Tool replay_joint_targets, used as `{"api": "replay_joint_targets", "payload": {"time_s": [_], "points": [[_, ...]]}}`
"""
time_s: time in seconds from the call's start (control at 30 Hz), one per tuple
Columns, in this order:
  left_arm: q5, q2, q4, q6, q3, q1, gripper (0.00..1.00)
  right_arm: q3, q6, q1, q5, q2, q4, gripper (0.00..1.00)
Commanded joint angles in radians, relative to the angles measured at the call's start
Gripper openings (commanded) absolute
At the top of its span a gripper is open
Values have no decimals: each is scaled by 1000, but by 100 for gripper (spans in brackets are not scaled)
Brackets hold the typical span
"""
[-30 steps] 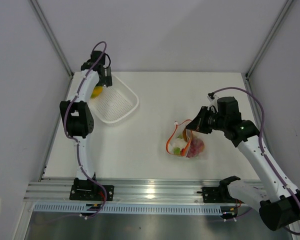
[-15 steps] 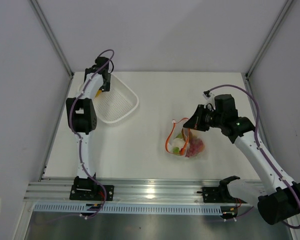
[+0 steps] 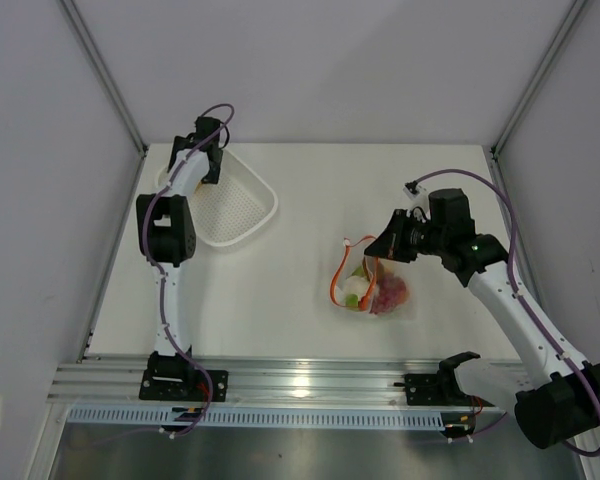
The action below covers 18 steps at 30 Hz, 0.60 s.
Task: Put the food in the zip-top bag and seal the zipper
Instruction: Pick up the fake fruit from the bin.
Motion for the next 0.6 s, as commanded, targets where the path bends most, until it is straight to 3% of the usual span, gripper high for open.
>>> {"api": "replay_joint_targets", "payload": {"time_s": [0.0,0.57], "points": [[41,-7,22,39,19,8,97,-1,-11,-5,-23,-9,61,0],[-13,36,100,193,-28,2,98,-44,1,-5,-74,-27,124,0]]}}
